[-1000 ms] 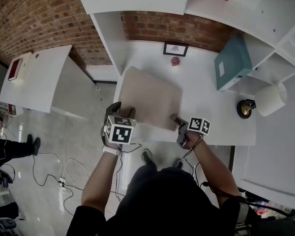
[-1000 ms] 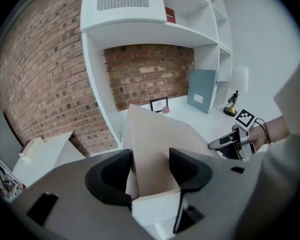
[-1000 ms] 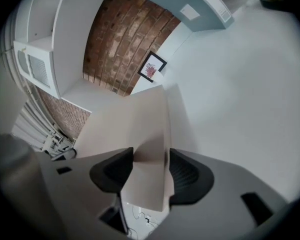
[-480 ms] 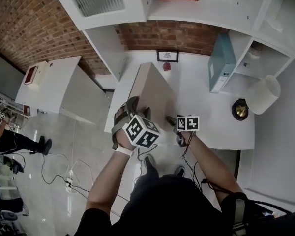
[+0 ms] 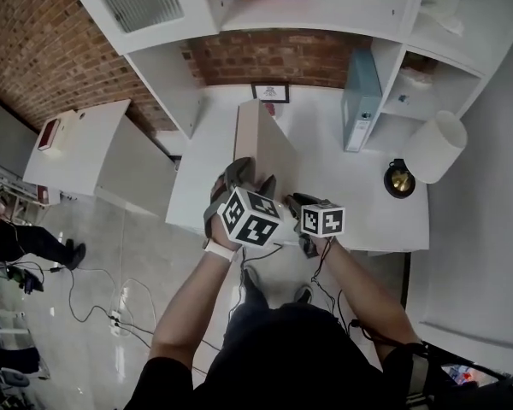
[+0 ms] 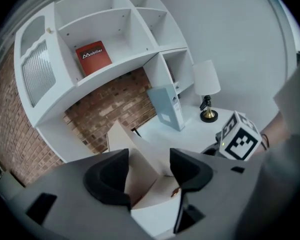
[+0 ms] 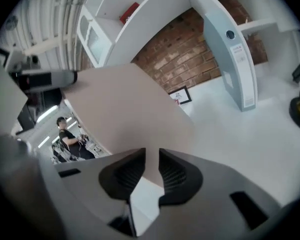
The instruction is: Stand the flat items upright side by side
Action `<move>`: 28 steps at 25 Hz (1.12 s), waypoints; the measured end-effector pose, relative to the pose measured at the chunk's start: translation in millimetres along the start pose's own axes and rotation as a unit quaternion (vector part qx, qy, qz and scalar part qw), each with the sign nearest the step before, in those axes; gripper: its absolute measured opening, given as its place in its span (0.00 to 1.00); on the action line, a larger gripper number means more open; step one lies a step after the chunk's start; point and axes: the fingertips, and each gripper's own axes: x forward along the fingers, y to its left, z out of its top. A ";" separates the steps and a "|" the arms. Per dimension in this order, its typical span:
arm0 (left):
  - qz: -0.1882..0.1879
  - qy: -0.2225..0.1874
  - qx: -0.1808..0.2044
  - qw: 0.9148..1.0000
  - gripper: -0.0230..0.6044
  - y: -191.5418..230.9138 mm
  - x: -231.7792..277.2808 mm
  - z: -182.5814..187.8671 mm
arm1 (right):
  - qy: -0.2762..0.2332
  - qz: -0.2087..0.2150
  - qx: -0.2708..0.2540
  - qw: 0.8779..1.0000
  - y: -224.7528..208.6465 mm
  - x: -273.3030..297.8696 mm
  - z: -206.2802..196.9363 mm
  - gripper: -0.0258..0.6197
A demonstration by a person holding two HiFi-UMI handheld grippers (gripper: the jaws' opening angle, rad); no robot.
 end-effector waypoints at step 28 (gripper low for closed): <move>-0.196 -0.269 -0.151 0.931 0.44 47.4 -30.1 62.4 | -0.107 -0.175 -0.161 0.965 45.6 -53.1 15.4 0.56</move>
